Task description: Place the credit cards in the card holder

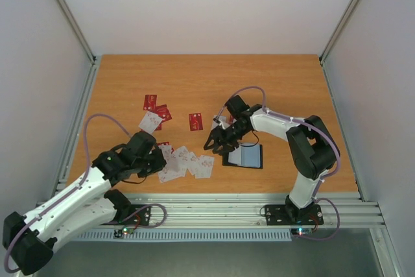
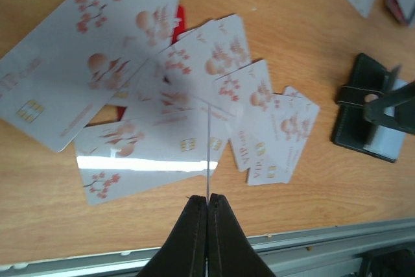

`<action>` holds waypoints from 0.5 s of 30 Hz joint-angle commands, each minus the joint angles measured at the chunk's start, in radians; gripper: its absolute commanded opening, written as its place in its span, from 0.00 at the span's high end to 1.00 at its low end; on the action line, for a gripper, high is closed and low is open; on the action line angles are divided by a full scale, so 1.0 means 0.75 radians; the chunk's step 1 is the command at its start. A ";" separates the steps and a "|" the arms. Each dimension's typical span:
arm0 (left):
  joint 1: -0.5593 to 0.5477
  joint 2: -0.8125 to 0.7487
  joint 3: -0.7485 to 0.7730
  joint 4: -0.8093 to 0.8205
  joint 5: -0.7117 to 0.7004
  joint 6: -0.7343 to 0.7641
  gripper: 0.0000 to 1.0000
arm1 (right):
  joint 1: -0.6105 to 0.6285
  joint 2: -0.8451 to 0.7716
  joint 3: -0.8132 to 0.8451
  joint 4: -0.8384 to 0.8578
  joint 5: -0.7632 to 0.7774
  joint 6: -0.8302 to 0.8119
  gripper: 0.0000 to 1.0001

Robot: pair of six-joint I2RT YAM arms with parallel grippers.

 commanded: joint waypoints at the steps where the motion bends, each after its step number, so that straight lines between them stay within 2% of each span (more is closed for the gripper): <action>1: 0.007 0.018 0.066 0.168 0.061 0.138 1.00 | -0.027 -0.062 0.048 -0.050 -0.009 0.000 0.48; 9: 0.020 0.184 0.218 0.323 0.297 0.347 1.00 | -0.111 -0.145 0.094 -0.130 -0.026 -0.027 0.48; 13: 0.082 0.333 0.331 0.447 0.528 0.431 1.00 | -0.207 -0.219 0.068 -0.147 -0.085 -0.031 0.45; 15: 0.122 0.429 0.385 0.531 0.701 0.450 1.00 | -0.259 -0.260 0.050 -0.160 -0.137 -0.039 0.43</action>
